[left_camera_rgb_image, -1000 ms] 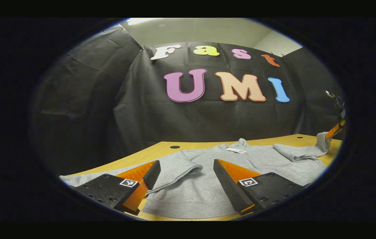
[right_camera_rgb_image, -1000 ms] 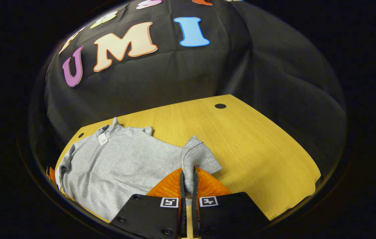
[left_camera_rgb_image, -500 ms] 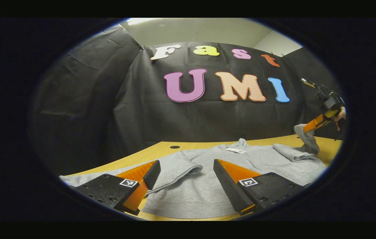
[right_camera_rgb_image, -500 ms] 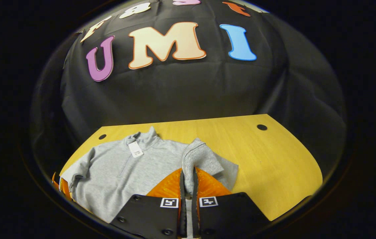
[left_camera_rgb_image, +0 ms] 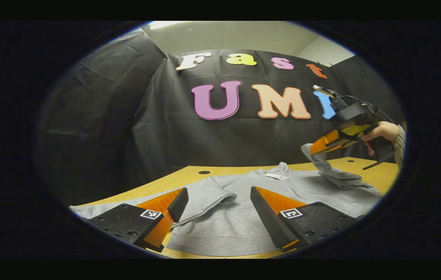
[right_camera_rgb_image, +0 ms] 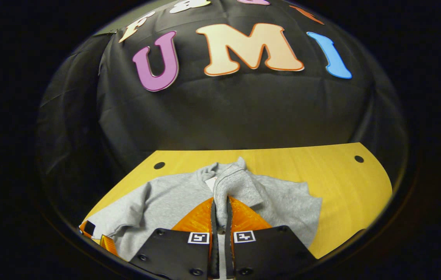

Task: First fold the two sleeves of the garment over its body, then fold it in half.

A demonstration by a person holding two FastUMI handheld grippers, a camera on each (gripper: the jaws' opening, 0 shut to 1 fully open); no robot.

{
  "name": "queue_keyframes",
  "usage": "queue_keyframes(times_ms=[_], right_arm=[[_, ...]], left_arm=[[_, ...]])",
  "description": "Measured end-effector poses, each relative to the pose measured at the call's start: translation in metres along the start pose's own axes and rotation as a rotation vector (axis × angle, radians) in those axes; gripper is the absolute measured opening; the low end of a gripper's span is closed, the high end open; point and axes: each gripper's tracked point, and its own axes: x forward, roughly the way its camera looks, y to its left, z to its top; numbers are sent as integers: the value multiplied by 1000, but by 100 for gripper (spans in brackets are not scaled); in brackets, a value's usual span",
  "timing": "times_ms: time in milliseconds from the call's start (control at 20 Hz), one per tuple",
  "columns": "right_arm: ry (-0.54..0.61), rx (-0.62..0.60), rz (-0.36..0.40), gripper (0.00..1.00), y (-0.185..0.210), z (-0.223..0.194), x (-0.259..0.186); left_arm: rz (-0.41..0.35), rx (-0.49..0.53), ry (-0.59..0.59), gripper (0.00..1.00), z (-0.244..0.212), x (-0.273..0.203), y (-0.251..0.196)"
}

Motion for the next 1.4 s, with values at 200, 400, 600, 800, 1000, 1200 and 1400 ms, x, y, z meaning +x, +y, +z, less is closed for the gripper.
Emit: queue_keyframes(times_ms=[200, 400, 600, 800, 1000, 1200, 1400], right_arm=[[28, 1, 121, 8, 70, -11, 22], [65, 6, 208, 8, 115, -37, 48], [79, 1, 225, 9, 132, -60, 67], [116, -10, 220, 11, 138, -81, 83], [118, -9, 249, 17, 148, -84, 82], [69, -29, 303, 53, 163, -72, 74], [18, -69, 336, 98, 161, -57, 52]], left_arm=[[0, 0, 0, 94, 0, 2, -1], [0, 1, 0, 94, 0, 0, 0], [0, 1, 0, 94, 1, 1, 0], [0, 1, 0, 94, 1, 1, 0], [-1, 2, -1, 95, 1, 2, 1], [0, 3, -2, 94, 2, 2, 1], [12, 5, 1, 94, 0, 1, 5]])
